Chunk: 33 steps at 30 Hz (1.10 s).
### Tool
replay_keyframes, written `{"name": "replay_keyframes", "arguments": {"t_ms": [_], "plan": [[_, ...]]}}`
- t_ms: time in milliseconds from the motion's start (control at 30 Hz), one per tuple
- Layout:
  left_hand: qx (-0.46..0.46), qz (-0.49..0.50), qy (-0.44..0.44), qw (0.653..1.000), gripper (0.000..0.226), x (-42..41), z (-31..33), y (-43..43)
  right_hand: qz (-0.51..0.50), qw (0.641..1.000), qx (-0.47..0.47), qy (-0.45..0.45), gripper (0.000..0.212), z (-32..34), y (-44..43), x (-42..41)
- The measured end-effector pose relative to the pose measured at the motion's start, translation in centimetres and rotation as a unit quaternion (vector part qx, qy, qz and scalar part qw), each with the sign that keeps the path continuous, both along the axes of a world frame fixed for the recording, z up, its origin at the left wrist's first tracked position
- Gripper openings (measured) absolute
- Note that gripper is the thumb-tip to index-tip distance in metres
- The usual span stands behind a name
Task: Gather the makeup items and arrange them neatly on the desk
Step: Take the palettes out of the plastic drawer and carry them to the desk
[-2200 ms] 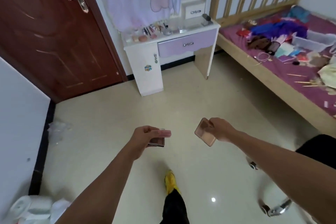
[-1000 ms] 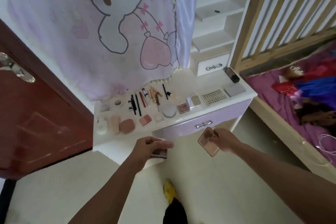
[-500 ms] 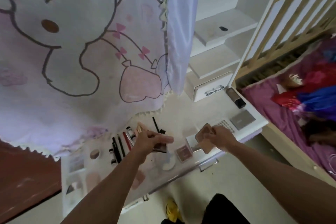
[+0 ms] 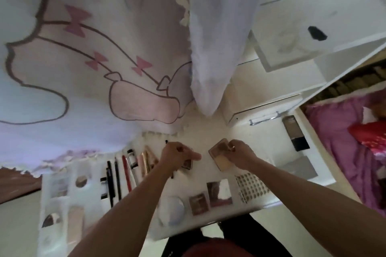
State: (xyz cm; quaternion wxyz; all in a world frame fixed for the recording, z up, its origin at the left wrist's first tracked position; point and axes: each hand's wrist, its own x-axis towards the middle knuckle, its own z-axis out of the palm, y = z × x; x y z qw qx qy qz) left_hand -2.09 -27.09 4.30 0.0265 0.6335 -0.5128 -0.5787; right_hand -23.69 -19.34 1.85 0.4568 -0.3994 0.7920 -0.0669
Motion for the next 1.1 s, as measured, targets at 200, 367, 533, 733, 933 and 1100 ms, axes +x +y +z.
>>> {"name": "replay_keyframes", "arguments": {"t_ms": [200,367,533,733,933,1100], "plan": [[0.000,-0.029,-0.037,0.999,0.042,-1.5,-1.0,-0.7,0.014,1.000,0.011,-0.013,0.010,-1.1,-1.9,-1.1],[-0.072,-0.066,-0.063,0.993,0.021,-1.5,-1.8,-2.1,0.035,0.999,-0.003,0.005,0.014,-1.3,-2.5,-1.2],[-0.092,-0.001,-0.095,0.991,0.012,-0.5,-2.4,-3.3,0.051,0.998,-0.002,0.033,0.019,-1.3,-2.4,-2.1],[-0.128,0.030,-0.124,0.984,0.044,-0.4,-1.7,-1.8,0.018,0.998,-0.008,0.064,0.027,-1.8,-1.5,-2.6],[-0.069,-0.023,-0.145,0.987,0.071,-0.9,-3.0,1.0,0.050,0.994,-0.003,0.094,0.032,-1.8,-2.2,-2.1],[-0.109,-0.112,-0.207,0.966,0.040,-1.2,-3.4,1.5,0.073,0.991,-0.028,0.105,0.042,-1.5,-2.5,-1.8]]}}
